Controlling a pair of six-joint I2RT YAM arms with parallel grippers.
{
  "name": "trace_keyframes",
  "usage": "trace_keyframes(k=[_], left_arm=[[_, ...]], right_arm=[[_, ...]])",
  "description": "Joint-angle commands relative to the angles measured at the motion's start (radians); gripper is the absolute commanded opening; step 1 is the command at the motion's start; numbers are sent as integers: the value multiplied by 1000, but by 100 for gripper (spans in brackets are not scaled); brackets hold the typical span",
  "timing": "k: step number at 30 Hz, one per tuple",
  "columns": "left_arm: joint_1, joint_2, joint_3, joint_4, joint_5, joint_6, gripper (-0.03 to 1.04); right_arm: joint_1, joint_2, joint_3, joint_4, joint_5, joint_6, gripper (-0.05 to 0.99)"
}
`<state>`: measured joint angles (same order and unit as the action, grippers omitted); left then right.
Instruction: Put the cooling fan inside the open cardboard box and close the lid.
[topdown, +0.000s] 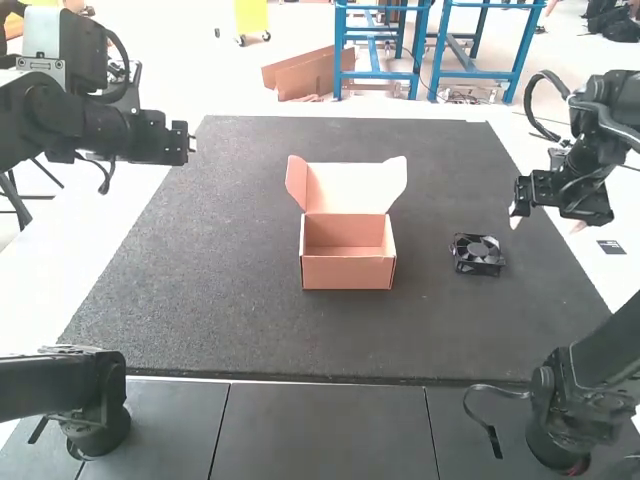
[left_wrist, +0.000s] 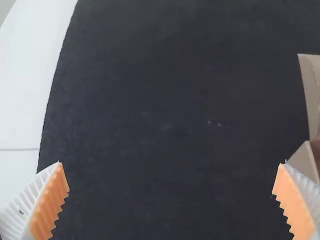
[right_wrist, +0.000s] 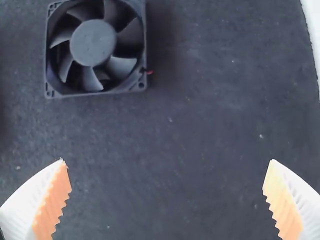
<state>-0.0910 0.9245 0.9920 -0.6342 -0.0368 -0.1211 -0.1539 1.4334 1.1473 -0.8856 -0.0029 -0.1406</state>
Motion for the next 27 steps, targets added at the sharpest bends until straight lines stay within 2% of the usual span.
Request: trace_keyframes(k=[1,16,27], left_arm=[[5,7,-4,13,9,-6,97],[2,22,-6,21,9,-5,97],[4,27,-12,8,9,-5,97]], right_arm=[[-10,41,20,20,-9,-28,89],[-7,285,120,143,-11,-24,89],[-6,427,170,158,-3,-19,90]])
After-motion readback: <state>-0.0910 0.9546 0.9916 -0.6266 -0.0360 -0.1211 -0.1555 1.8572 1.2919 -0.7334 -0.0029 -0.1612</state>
